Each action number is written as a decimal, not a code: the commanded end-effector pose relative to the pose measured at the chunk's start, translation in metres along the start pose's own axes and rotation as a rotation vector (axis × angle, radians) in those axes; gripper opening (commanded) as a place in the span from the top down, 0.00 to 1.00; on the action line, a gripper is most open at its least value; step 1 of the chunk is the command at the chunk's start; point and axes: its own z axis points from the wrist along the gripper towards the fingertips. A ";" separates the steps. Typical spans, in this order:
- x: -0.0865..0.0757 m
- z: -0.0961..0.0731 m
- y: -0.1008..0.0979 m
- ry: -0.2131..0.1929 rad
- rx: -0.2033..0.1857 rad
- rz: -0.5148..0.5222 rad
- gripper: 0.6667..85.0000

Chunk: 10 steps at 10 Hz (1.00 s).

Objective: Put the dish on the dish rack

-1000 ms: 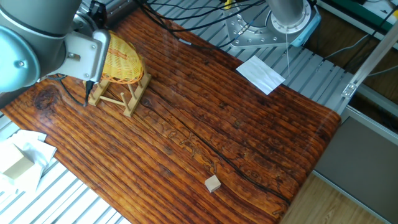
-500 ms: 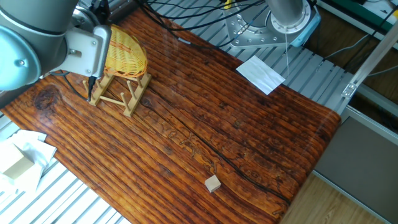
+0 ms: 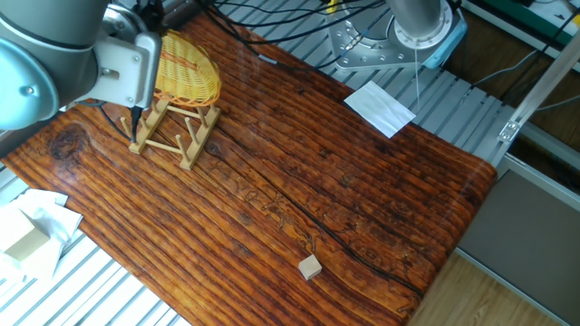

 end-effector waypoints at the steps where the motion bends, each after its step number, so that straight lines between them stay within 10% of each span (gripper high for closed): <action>1: 0.003 0.010 0.001 -0.001 -0.015 -0.035 1.00; 10: 0.030 0.013 -0.007 0.080 -0.097 -0.111 1.00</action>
